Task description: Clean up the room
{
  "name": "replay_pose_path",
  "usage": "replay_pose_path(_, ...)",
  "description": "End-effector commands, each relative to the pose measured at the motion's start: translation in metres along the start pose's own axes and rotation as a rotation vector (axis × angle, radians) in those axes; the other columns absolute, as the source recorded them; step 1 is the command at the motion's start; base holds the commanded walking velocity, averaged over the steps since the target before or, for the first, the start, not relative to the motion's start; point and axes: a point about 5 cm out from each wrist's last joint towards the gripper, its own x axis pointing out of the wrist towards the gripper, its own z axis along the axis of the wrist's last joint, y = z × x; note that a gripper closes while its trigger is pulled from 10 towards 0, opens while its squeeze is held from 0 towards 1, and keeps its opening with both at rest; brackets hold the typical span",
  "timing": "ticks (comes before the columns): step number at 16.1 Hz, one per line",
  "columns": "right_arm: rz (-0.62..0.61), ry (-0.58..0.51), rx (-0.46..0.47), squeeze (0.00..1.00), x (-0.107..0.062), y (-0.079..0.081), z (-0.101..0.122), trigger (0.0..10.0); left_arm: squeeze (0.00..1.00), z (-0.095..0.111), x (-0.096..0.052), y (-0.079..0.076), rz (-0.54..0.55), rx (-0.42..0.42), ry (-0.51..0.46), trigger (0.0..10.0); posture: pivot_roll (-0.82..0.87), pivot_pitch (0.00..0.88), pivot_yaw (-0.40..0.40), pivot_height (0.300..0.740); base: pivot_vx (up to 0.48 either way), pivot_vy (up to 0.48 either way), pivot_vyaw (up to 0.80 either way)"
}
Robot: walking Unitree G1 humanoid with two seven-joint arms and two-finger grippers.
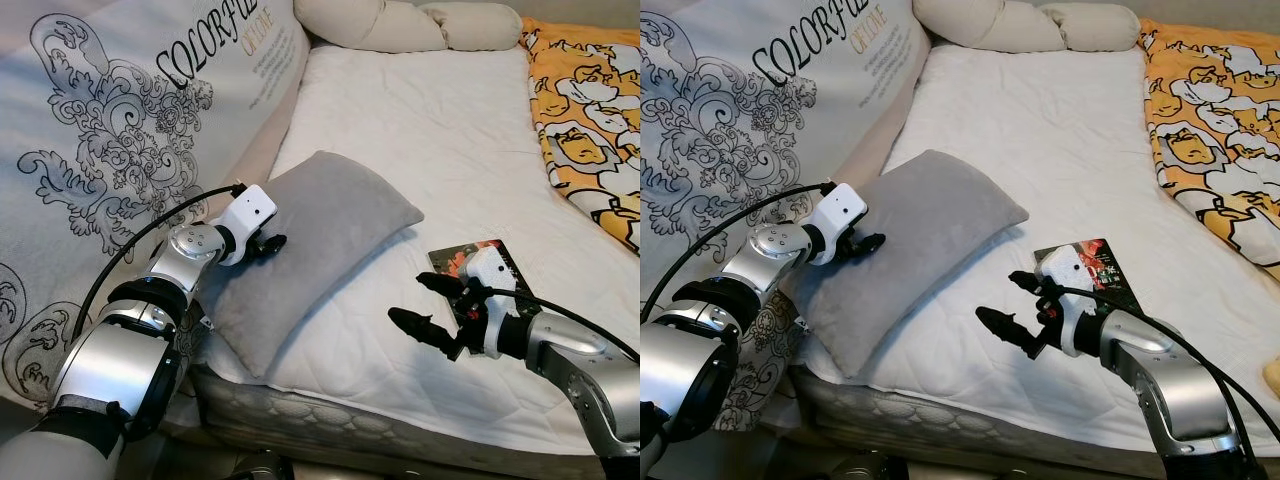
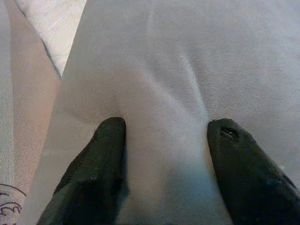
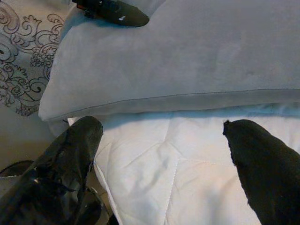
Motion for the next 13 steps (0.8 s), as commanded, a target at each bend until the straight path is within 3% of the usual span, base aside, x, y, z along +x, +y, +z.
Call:
replay_pose_path(1,0.002,0.013,-0.012,0.0,-0.001,0.002,0.002,10.0,0.0,-0.013,-0.002,-0.004,-0.019,-0.022,0.051,0.0,-0.07,0.067,0.085,0.74,0.0,0.0,0.0)
replay_pose_path(4,-0.003,0.017,-0.001,0.0,0.002,0.005,-0.001,10.0,0.0,-0.014,-0.003,-0.003,-0.016,-0.061,0.031,0.0,-0.06,0.069,0.092,0.74,0.0,0.0,0.0)
replay_pose_path(7,-0.036,0.022,0.013,0.0,0.007,0.006,-0.006,10.0,0.0,-0.006,-0.004,0.005,0.042,-0.151,-0.049,0.0,-0.05,0.067,0.094,0.74,0.0,0.0,0.0)
replay_pose_path(10,-0.153,0.042,0.03,0.0,0.016,-0.005,-0.012,10.0,0.0,0.006,-0.004,0.01,0.08,-0.202,-0.138,0.0,-0.04,0.066,0.091,0.74,0.0,0.0,0.0)
replay_pose_path(13,-0.268,0.021,0.094,0.0,0.031,-0.014,-0.014,10.0,0.0,0.019,-0.005,0.017,0.155,-0.191,-0.189,0.0,-0.01,0.063,0.081,0.74,0.0,0.0,0.0)
